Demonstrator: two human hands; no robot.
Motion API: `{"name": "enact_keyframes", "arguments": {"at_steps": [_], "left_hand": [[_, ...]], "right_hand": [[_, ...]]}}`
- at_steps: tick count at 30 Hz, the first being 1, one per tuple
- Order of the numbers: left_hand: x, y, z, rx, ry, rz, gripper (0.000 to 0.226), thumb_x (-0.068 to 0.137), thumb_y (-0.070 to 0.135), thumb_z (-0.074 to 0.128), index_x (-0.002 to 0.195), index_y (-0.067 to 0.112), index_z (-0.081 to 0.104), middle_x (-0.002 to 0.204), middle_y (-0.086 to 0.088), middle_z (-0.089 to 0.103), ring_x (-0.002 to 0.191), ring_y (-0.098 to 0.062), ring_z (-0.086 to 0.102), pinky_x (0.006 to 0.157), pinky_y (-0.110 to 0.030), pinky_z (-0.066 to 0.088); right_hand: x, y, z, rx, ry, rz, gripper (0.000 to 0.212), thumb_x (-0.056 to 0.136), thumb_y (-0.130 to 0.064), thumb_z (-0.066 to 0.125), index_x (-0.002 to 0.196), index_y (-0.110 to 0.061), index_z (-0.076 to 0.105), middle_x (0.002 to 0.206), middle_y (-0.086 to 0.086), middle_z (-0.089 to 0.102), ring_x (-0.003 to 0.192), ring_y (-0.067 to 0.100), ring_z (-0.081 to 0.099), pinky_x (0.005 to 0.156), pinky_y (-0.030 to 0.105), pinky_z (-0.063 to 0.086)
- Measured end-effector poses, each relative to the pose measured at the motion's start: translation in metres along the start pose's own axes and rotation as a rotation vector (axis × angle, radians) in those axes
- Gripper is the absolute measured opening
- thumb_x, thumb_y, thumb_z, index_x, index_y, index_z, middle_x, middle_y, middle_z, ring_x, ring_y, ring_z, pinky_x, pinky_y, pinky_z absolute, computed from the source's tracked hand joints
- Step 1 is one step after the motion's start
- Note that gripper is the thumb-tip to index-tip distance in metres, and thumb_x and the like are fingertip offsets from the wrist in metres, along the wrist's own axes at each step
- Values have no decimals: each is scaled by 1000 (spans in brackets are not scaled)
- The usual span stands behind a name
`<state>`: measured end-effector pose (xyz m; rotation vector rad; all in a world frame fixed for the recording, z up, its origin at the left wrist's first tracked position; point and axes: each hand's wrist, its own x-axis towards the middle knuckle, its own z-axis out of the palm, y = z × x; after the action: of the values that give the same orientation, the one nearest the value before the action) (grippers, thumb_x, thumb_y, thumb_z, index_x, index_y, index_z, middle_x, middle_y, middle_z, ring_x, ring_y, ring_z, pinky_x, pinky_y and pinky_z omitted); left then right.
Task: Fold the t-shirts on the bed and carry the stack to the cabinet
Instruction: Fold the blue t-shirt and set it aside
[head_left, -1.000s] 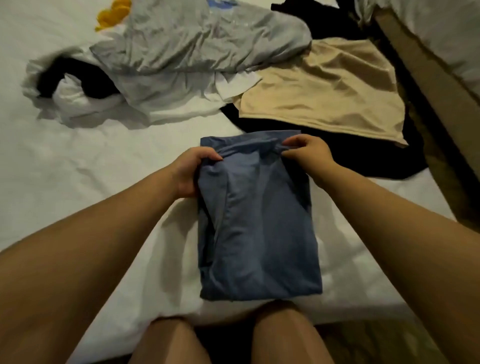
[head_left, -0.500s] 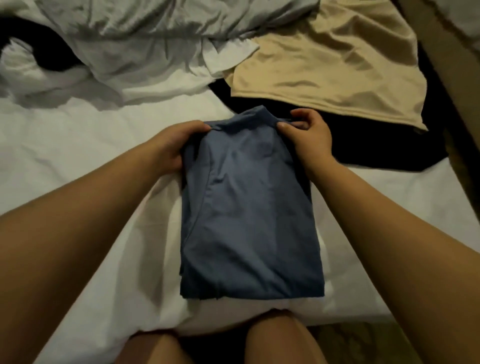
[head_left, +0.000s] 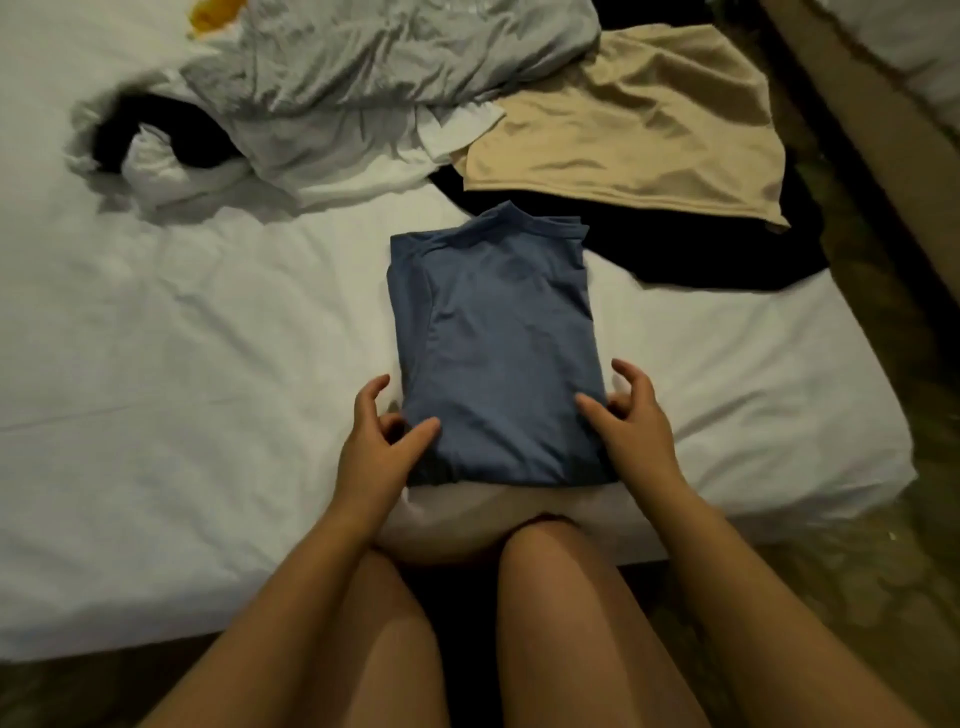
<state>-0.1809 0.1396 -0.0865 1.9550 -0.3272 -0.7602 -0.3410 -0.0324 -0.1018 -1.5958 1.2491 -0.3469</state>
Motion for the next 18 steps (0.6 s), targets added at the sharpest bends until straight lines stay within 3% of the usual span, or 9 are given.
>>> {"name": "enact_keyframes", "arguments": {"at_steps": [4,7,10,12,15,18], "left_hand": [[-25,-16,-6,143,-82,82,71,83,32,68,142,33,27,116,1,55,106,-16,53,85,-24,40],[-33,-26,-7,110,-136,133,77,82,28,70,144,33,25,138,0,48,121,-14,48,91,-21,39],[-33,-35,-10,169,-60,120,74,82,28,69,143,28,28,135,-5,51,118,-19,50,93,-28,42],[-31,-38,-12,178,-17,63,63,80,25,71,136,17,41,126,-12,57,115,-27,54,92,-34,44],[-23,-34,-14,200,-95,-7,44,79,23,72,119,8,59,115,-11,63,104,-23,59,87,-31,45],[-14,-28,-19,157,-188,-77,35,81,20,70,114,9,64,112,-10,66,106,-24,60,97,-39,46]], "right_hand": [[-45,19,-6,3,-17,24,65,84,-27,68,140,-22,36,92,0,58,92,15,55,80,26,41],[-65,31,-6,93,-23,64,68,83,-24,70,141,-25,34,99,-1,58,97,14,54,85,26,42],[-72,38,-9,123,-12,66,63,85,-15,67,140,-23,37,100,3,59,97,17,56,84,26,44],[-71,38,-10,116,7,66,57,85,-12,66,136,-21,41,99,6,61,98,21,58,82,27,44],[-71,38,-8,139,13,85,49,85,-12,66,130,-20,47,100,4,61,101,22,59,86,31,48],[-72,40,-7,179,-1,98,42,86,-12,64,124,-20,49,107,5,62,103,22,60,90,35,50]]}}
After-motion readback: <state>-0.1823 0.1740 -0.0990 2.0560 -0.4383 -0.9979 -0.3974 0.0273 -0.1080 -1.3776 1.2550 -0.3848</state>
